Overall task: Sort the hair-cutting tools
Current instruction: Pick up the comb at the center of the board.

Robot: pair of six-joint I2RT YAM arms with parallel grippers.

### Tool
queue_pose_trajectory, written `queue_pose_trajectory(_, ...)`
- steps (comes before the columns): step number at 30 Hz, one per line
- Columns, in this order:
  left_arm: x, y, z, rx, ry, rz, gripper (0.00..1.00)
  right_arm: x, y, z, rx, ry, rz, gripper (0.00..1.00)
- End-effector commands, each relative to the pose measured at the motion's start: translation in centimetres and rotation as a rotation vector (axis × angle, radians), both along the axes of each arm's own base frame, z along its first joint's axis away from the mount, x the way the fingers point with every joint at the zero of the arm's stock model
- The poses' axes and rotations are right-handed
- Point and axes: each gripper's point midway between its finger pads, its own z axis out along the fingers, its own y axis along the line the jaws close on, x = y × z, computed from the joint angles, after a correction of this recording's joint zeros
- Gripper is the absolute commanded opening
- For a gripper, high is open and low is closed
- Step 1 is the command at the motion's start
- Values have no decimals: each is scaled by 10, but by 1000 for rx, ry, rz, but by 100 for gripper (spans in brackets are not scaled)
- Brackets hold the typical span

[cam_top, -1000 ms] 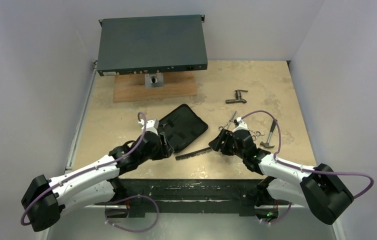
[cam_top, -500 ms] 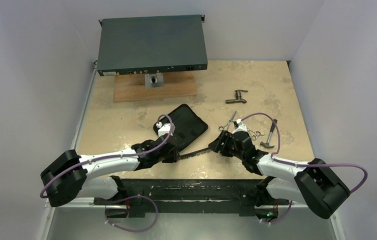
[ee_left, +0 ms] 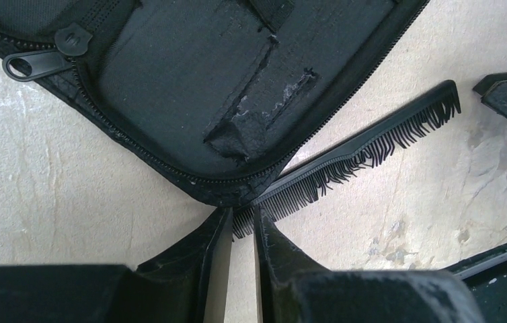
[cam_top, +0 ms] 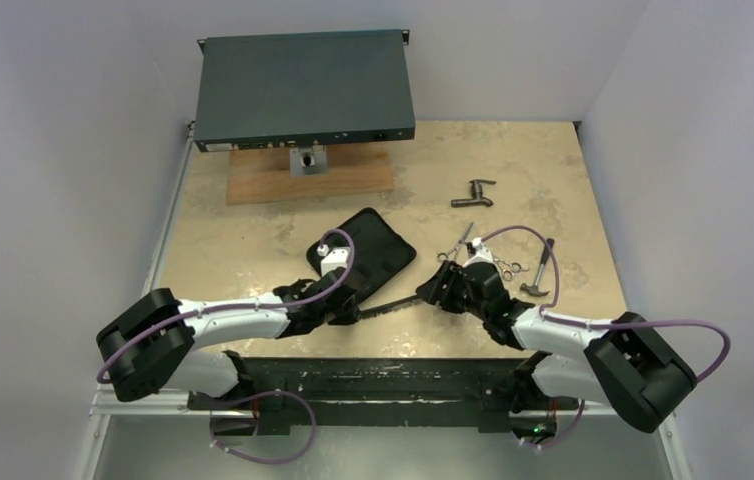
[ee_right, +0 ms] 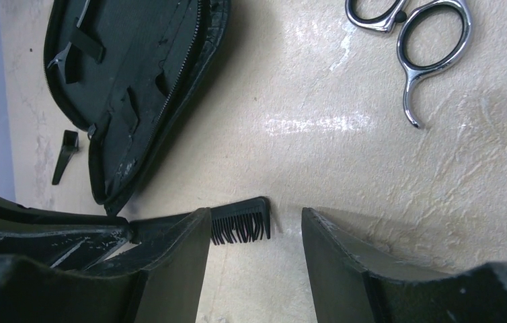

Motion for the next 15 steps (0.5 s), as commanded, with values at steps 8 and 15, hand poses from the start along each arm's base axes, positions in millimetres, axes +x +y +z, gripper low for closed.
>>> queue_pose_trajectory(8,2,-5,-6,-18,-6,14,15,-6,10,-6,11,29,42,51)
queue_pose_trajectory(15,1,-2,-8,-13,-4,21,14,-8,14,-9,29,42,57,48)
